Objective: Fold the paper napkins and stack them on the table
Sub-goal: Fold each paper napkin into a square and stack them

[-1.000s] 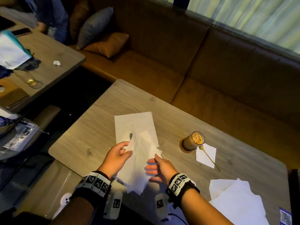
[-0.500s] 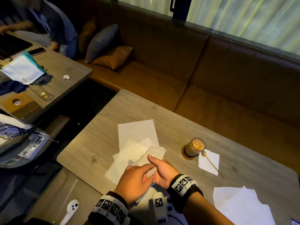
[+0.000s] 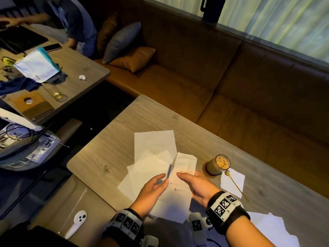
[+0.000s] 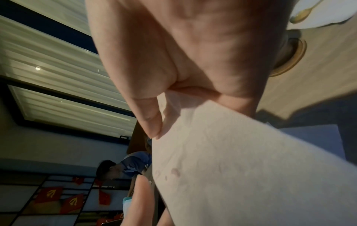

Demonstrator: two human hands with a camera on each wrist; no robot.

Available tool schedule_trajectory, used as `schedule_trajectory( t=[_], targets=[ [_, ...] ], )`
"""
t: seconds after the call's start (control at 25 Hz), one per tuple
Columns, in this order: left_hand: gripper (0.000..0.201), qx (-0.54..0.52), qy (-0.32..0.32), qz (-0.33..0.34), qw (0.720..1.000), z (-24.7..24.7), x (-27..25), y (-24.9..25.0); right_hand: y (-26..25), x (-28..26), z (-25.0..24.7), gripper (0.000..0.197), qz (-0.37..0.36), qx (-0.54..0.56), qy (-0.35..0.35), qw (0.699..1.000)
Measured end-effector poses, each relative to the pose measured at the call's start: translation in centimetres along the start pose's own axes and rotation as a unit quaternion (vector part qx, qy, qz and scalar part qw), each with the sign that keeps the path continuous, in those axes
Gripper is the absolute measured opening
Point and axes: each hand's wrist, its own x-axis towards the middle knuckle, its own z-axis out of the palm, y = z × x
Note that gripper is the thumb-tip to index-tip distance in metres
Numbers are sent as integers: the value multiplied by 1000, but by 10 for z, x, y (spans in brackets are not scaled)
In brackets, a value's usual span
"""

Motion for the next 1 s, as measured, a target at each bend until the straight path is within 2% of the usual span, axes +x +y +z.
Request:
schedule_trajectory(
  t=[0.08, 0.24, 0.32, 0.44, 0.52, 0.56, 0.6, 0.64, 0.68, 0.72, 0.76, 0.8, 0.84, 0.92, 1.0],
  targets=[
    [64, -58, -17, -21, 998, 5, 1, 1, -2, 0, -3, 29, 3, -11, 10, 1000],
    [41, -110, -42, -41, 992, 10, -3, 6, -3, -4, -9, 27, 12, -11, 13, 1000],
    [49, -118, -50, -73, 989, 8, -4, 8, -4, -8, -12, 25, 15, -14, 7, 1000],
    [69, -76, -77, -135, 985, 8, 2, -3, -7, -12, -14, 26, 16, -33, -8, 999],
    [86, -111, -106, -176, 972, 14, 9, -17, -10, -15, -15, 25, 23, -41, -24, 999],
    [85, -120, -107, -165, 973, 23, 4, -13, -12, -16, -15, 25, 26, -42, -30, 998],
    [77, -93, -74, -125, 985, 21, -6, 1, -13, -17, -17, 26, 26, -43, -36, 998],
    [64, -114, -62, -111, 985, 21, -12, 10, -15, -19, -19, 28, 27, -45, -40, 998],
    [55, -171, -85, -107, 976, 24, -25, 25, -17, -21, -22, 31, 31, -49, -42, 997],
    [58, -205, -130, -100, 965, 27, -30, 33, -19, -22, -25, 33, 35, -50, -41, 997],
    [72, -292, -185, -131, 929, 38, -27, 27, -20, -23, -29, 34, 36, -46, -35, 998],
    [79, -383, -169, -208, 884, 29, -13, 15, -20, -24, -34, 35, 35, -38, -25, 998],
    [69, -400, -158, -196, 881, 21, -7, 12, -20, -25, -38, 36, 34, -29, -16, 999],
    [51, -350, -86, -136, 923, 5, 0, 3, -17, -25, -47, 39, 32, -19, 0, 999],
    [49, -323, -70, -125, 936, -5, 4, 1, -13, -25, -52, 41, 39, -15, 13, 999]
  ],
)
